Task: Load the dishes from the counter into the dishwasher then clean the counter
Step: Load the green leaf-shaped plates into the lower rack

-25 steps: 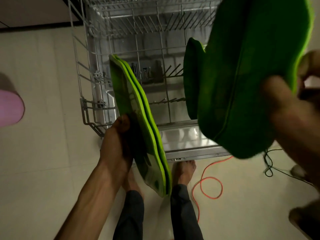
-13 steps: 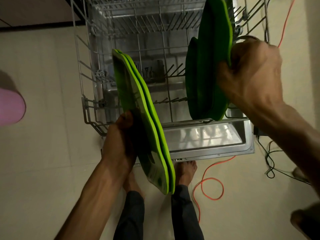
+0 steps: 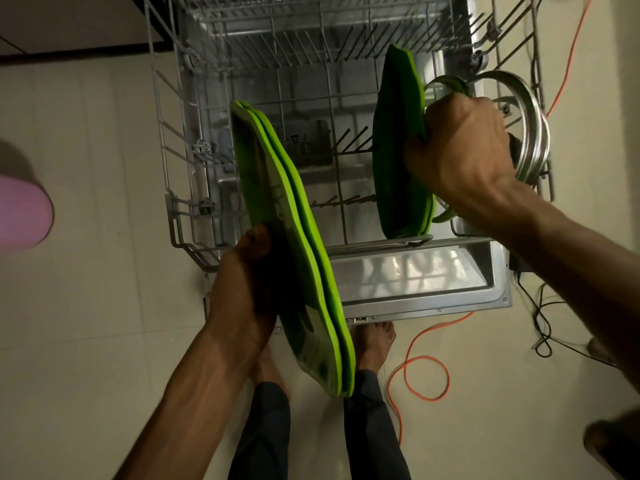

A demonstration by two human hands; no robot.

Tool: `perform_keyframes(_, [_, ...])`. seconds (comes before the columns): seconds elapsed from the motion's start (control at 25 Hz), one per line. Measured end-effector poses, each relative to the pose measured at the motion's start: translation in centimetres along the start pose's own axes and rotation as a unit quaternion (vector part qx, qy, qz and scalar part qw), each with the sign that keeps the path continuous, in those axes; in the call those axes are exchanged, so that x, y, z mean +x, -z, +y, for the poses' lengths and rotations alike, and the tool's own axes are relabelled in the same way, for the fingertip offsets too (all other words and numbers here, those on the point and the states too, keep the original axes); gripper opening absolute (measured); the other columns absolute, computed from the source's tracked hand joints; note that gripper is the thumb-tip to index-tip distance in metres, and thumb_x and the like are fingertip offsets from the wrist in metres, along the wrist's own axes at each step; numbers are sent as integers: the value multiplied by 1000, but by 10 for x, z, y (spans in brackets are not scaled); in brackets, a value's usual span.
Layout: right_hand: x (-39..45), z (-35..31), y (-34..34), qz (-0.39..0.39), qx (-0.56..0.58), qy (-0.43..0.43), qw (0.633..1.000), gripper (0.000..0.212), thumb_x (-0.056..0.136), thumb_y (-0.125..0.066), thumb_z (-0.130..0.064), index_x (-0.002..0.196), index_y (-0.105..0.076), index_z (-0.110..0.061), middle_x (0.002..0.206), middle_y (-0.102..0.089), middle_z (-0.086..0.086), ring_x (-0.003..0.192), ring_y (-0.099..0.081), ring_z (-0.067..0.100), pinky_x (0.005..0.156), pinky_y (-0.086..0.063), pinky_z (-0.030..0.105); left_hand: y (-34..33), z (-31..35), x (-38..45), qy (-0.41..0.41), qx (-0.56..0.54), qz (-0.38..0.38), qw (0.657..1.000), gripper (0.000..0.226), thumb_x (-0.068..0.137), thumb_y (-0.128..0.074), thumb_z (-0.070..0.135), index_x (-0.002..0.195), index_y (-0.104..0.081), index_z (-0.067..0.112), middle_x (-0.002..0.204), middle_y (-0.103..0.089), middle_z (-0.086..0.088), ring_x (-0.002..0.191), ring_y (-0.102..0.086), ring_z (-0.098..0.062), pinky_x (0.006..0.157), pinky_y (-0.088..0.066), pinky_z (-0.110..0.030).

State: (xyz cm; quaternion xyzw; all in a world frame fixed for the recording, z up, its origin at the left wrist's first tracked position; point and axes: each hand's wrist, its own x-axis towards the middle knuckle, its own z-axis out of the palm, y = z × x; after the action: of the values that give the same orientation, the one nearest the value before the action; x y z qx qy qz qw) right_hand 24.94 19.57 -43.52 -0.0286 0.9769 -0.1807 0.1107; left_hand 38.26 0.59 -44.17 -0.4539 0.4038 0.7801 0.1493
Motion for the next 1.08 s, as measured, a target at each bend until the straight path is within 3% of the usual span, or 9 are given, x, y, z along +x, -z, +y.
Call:
perform_keyframes(0.28, [-7,-3,-7,-83,-166,-37,982,24,97,-56,-29,82,-50,-11,64,-41,5,60,-45,23,62,-36,37,8,-10,5,13,1,-6,1000,25,101,-42,20,90,-62,10,64,-68,-1,54,-67,-14,47,-52,-23])
perform_keyframes(0.6, [-14,4,-10,-90,-132,-47,986,32,100,-49,-34,94,-60,-5,66,-47,6,58,-50,23,61,-42,36,13,-18,14,23,-10,-16,1000,23,100,-42,21,103,-61,8,72,-71,-2,59,-69,-15,50,-53,-23])
perform_keyframes(0.72, [-35,-1,-1,-45,-64,13,997,30,100,-48,-33,101,-65,-8,72,-61,5,55,-58,19,51,-49,31,15,-19,17,21,-7,-16,1000,25,100,-42,19,112,-59,6,75,-70,-3,60,-69,-15,51,-53,-24])
perform_keyframes(0.8, [-64,-20,4,-61,70,73,993,27,100,-46,-32,98,-66,-13,74,-65,-2,56,-61,7,47,-51,24,14,-20,18,17,-5,-13,1000,27,100,-43,20,116,-59,6,79,-71,-3,63,-69,-16,52,-54,-25])
perform_keyframes(0.92, [-108,-54,14,-89,323,38,942,32,101,-44,-38,92,-64,-15,70,-64,-10,62,-65,6,49,-50,20,12,-22,19,4,1,3,1000,37,88,-54,29,118,-61,9,95,-73,-7,81,-73,-21,64,-57,-32])
perform_keyframes(1.0, [-129,-67,16,-89,358,5,929,32,99,-45,-48,106,-62,-22,73,-62,-19,68,-65,-1,53,-49,12,11,-24,21,1,2,23,1000,54,77,-57,36,125,-60,11,109,-71,-12,96,-70,-29,76,-55,-40])
perform_keyframes(1.08, [-141,-77,11,-68,295,2,953,35,93,-44,-56,119,-50,-34,87,-69,-15,74,-69,6,58,-58,29,12,-25,25,-3,3,39,999,57,78,-59,39,128,-59,12,108,-70,-11,98,-69,-30,80,-54,-42])
